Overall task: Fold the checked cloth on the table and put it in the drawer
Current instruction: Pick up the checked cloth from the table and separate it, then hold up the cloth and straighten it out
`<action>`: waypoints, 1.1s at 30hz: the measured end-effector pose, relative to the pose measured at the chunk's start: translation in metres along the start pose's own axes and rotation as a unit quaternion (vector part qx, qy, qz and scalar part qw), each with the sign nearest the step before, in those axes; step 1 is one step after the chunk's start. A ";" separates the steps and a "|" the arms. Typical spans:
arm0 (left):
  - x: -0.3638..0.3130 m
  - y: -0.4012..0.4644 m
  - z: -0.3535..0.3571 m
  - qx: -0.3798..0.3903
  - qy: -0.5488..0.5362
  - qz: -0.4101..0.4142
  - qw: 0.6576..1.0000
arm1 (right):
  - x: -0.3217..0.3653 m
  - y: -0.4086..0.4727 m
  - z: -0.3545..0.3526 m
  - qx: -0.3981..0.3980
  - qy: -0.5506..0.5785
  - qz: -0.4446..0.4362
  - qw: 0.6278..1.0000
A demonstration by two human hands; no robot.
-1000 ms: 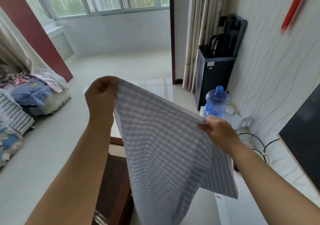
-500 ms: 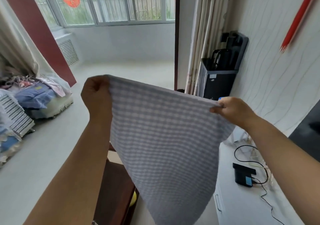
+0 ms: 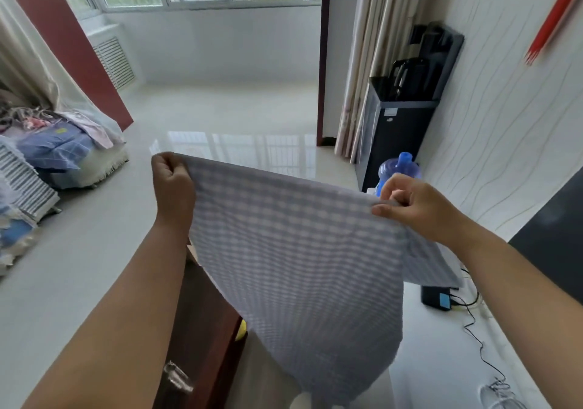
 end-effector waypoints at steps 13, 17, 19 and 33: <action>0.035 -0.001 0.011 0.023 0.071 -0.054 0.996 | -0.017 -0.007 0.026 0.032 -0.130 0.020 0.991; 0.034 -0.002 0.008 0.003 0.055 -0.032 0.998 | -0.023 -0.011 0.030 0.077 -0.028 0.064 0.995; 0.030 0.002 0.007 -0.006 0.052 -0.028 0.998 | -0.026 -0.014 0.038 0.121 -0.015 0.081 0.989; 0.014 -0.021 0.032 -0.006 0.277 0.018 0.961 | -0.031 0.006 0.058 -0.091 0.004 0.167 0.982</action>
Point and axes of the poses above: each hand's wrist, its own y-axis towards the middle knuckle, its own z-axis out of the palm, x = y × z, the point moved 3 cm from there along y, towards the middle knuckle, and after that the axes turned 12 degrees about -z, right-handed, at the moved point
